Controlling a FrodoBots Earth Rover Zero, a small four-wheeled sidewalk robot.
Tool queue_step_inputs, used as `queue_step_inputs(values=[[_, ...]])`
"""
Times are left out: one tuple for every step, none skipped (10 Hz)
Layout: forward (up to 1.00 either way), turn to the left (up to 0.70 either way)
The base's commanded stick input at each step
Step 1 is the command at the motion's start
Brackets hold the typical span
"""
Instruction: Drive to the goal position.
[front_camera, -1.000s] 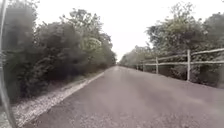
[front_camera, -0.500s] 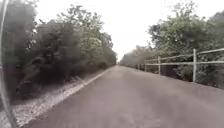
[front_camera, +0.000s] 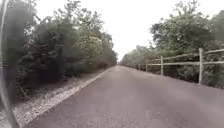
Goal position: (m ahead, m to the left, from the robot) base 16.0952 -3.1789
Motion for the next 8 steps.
queue_step_inputs(values=[[0.70,0.00],[0.70,0.00],[0.70,0.00],[0.70,0.00],[0.70,0.00],[0.70,0.00],[0.70,0.00],[0.70,0.00]])
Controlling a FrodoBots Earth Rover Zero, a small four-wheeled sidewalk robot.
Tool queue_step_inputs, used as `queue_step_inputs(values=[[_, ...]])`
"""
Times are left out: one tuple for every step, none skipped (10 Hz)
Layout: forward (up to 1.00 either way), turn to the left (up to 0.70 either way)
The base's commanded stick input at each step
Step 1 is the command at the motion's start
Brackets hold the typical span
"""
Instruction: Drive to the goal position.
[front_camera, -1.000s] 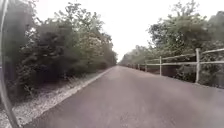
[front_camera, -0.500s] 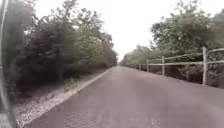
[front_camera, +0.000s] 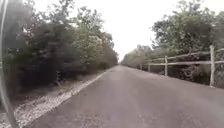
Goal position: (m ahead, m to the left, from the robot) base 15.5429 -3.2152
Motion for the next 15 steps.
queue_step_inputs(values=[[0.70,0.00],[0.70,0.00],[0.70,-0.01],[0.70,-0.02],[0.70,-0.02],[0.70,0.00],[0.70,0.00],[0.70,0.00],[0.70,0.00],[0.70,0.00],[0.70,0.00],[0.70,0.00],[0.70,-0.09],[0.70,-0.27],[0.70,-0.14]])
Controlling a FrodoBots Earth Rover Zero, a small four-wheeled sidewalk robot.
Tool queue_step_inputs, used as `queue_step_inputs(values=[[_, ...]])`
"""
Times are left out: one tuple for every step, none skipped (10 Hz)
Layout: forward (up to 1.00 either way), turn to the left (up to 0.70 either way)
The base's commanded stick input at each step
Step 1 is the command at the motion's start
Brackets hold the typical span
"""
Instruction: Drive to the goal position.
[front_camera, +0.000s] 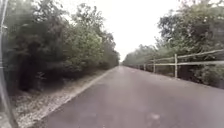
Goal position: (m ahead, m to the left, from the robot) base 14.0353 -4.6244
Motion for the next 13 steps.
queue_step_inputs(values=[[0.70,-0.04],[0.70,0.00],[0.70,0.00],[0.70,0.00],[0.70,0.00],[0.70,0.00],[0.70,0.00],[0.70,0.00],[0.70,0.00],[0.70,-0.09],[0.70,-0.34],[0.70,-0.32],[0.70,-0.13]])
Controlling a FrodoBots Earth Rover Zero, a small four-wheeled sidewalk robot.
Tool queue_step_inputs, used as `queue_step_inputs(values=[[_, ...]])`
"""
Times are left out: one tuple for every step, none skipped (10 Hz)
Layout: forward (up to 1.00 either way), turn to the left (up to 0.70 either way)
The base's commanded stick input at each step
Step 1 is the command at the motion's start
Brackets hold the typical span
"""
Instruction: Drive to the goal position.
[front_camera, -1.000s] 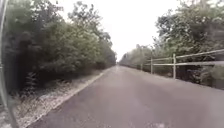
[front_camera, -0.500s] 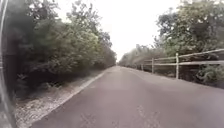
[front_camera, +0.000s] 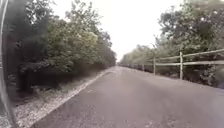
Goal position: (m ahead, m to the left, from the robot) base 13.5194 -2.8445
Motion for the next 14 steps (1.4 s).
queue_step_inputs(values=[[0.70,0.00],[0.70,0.00],[0.70,0.00],[0.70,0.00],[0.70,0.00],[0.70,0.00],[0.70,0.00],[0.70,0.00],[0.70,0.00],[0.70,0.00],[0.70,0.00],[0.70,0.00],[0.70,0.00],[0.70,0.00]])
